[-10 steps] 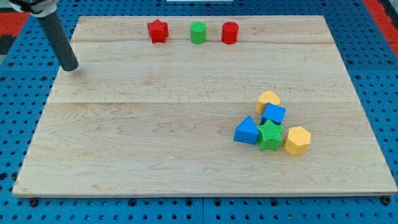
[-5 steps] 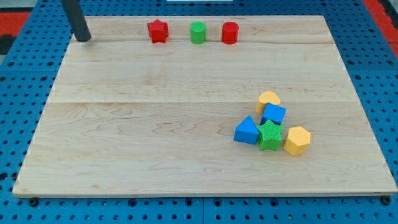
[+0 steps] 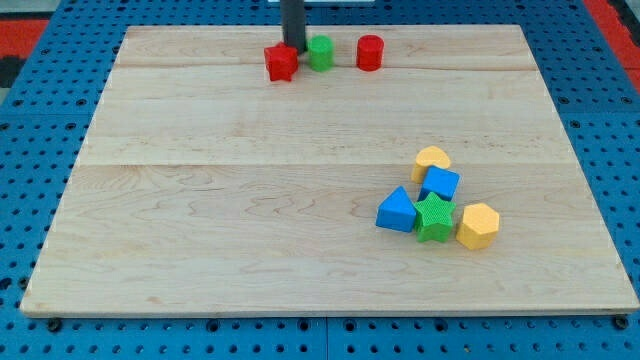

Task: Push the red star into the group of blocks

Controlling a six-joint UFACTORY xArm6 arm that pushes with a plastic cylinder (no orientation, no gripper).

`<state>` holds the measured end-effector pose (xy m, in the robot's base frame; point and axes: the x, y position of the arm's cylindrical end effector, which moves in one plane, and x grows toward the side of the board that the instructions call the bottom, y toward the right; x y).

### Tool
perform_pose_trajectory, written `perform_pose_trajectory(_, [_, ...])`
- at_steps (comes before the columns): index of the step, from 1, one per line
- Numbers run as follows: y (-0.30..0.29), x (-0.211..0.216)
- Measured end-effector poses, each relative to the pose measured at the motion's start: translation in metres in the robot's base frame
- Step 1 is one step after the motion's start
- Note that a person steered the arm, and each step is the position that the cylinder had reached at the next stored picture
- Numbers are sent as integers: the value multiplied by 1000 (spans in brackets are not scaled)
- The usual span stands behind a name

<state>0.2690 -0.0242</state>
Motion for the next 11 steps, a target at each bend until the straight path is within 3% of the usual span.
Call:
perform_pose_trajectory(1, [-42,22])
perform_pose_trajectory(2, [-74,-9])
perform_pose_trajectory(3, [-103,-8])
perform_pose_trajectory(4, [-92,22])
perform_pose_trajectory(5, [-118,56])
perform_pose_trajectory(7, [88,69])
perform_pose_trajectory(9, [127,81])
perform_pose_trajectory(10, [139,142])
perform_pose_trajectory(11, [134,145])
